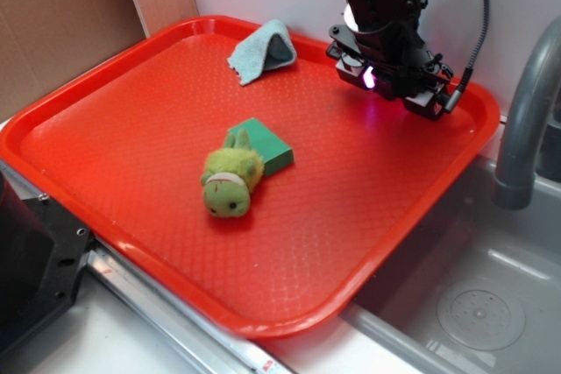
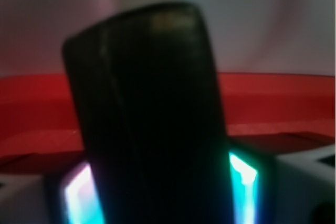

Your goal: Grab the black box.

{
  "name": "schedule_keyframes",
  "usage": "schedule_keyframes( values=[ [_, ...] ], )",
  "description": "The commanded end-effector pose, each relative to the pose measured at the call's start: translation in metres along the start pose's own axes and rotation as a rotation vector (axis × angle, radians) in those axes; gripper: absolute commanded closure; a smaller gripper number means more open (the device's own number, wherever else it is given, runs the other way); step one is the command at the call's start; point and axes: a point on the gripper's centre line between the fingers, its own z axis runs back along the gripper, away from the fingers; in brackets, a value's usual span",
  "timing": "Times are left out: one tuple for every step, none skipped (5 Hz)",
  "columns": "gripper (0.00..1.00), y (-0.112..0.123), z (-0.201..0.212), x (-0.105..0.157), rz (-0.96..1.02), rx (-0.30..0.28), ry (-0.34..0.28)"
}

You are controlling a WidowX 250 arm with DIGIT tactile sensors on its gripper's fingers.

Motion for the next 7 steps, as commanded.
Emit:
schedule_keyframes(
  values=[
    [1.0, 0.006, 0.026, 0.023, -0.028, -0.023, -0.061],
    [1.0, 0.011, 0.046, 0.022, -0.03, -0.051, -0.053],
    [1.0, 0.024, 0.11, 0.0, -0.112, -0.161, -0.024],
    [1.0, 0.042, 0.173, -0.014, -0.196, -0.245, 0.071],
    [1.0, 0.08, 0.228, -0.037, -0.169, -0.387, 0.098],
    [1.0, 0.103, 0.237, -0.053, -0.12, -0.422, 0.148],
    [1.0, 0.114, 0.234, -0.044, -0.154, -0.397, 0.168]
  ],
)
